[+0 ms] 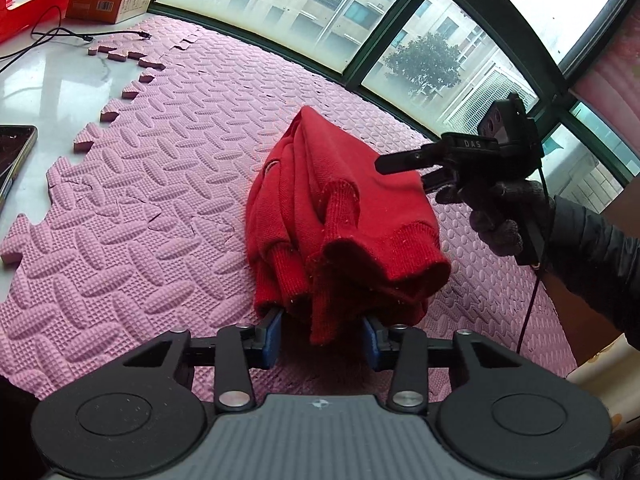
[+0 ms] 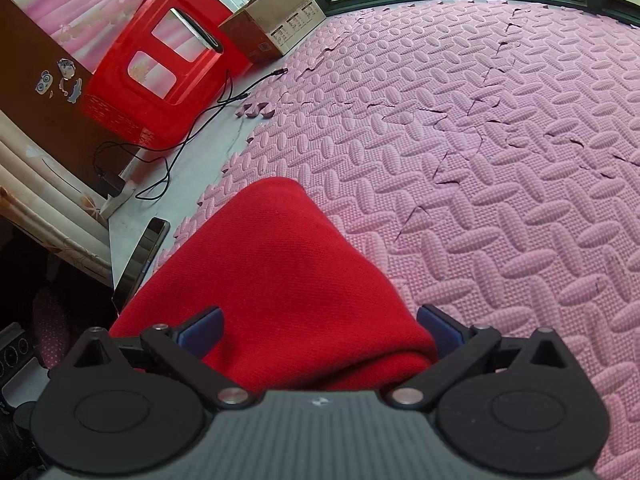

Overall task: Fold clothes
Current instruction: 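Lift the folded pants with the left gripper while the right gripper grasps the fold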

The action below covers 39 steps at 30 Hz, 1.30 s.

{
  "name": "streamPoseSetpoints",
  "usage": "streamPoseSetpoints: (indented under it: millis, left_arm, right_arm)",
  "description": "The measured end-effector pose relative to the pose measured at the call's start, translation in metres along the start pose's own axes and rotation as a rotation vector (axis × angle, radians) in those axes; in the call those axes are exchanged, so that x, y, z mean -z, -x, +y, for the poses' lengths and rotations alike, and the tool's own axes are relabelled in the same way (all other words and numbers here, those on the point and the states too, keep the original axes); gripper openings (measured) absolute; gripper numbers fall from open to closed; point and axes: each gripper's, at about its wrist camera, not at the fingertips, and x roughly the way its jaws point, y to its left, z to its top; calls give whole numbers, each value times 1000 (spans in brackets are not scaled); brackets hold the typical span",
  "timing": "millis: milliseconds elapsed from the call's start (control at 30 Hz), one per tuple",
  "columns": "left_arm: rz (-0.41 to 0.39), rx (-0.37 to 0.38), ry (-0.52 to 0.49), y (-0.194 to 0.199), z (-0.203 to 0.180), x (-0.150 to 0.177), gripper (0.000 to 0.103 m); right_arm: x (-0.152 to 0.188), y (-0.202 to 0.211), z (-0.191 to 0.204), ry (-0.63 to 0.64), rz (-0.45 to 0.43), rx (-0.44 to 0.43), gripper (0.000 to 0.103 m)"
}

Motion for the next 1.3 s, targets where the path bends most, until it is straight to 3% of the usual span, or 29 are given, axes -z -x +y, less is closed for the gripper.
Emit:
streamPoseSetpoints:
  millis: [233,467,567,733,900,1167,1300]
  left_arm:
    - [-42,-59,-27,-3,14,-25,42]
    - [-63,-101,20,-16,39,-62,41]
    - [-69,-111,42,-17,46,-72,41]
    - [-101,-110,103,-1,53,-77,53]
    - [-128,-93,188,14,52,-71,67]
    - [-117,13,268,10,34,-57,69]
    - [-136,71,395,3,38,-59,69]
  right_arm:
    - [38,25,5,-43,-12,1,103]
    - [82,45,14,-93,-44,-24,103]
    - [96,53,24,-71,-72,16,103]
    - [102,74,42,-3,-167,103,103]
    - [95,84,52,31,-256,169,103]
    - [94,73,91,216,-306,276,103]
    - [97,64,101,272,-320,359,103]
